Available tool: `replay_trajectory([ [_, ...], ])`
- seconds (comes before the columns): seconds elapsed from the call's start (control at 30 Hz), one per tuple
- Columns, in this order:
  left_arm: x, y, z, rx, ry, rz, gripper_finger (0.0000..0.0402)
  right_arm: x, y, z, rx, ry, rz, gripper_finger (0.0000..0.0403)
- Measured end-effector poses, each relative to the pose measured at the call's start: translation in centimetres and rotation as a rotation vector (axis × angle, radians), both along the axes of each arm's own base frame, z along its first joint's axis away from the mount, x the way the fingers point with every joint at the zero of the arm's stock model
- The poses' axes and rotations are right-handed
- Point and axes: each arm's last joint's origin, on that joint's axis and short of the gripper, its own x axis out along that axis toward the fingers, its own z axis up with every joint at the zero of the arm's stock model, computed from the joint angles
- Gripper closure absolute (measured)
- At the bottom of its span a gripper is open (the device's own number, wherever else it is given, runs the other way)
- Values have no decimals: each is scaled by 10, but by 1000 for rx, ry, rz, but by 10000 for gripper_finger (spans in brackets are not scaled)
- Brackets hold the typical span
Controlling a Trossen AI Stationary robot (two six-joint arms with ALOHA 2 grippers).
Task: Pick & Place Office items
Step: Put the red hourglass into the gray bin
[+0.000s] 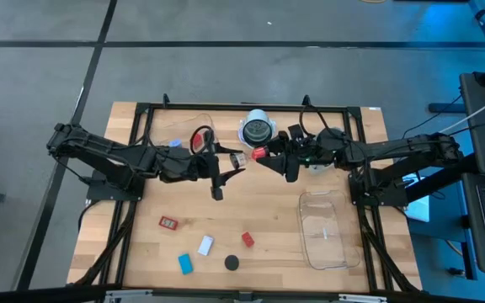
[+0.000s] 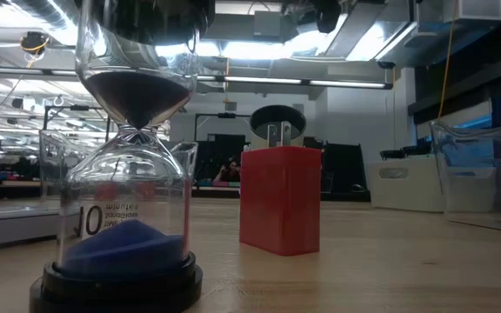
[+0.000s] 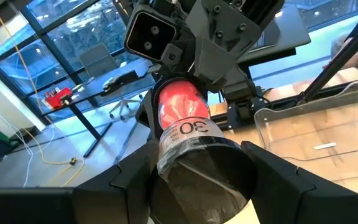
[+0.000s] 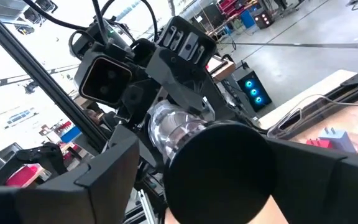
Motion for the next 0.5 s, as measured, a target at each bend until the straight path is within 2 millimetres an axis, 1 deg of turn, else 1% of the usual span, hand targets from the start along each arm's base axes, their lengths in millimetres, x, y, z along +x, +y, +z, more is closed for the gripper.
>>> replay_trajectory([
  [0.13,0,0,0,2,-1,0,194,0,0,0,-3,0,-6,127],
  [0.37,0,0,0,17,7,3,193,0,-1,1,0,-8,-30,194],
  [0.5,0,1,-1,28,13,4,188,0,-1,0,0,-4,-33,195],
])
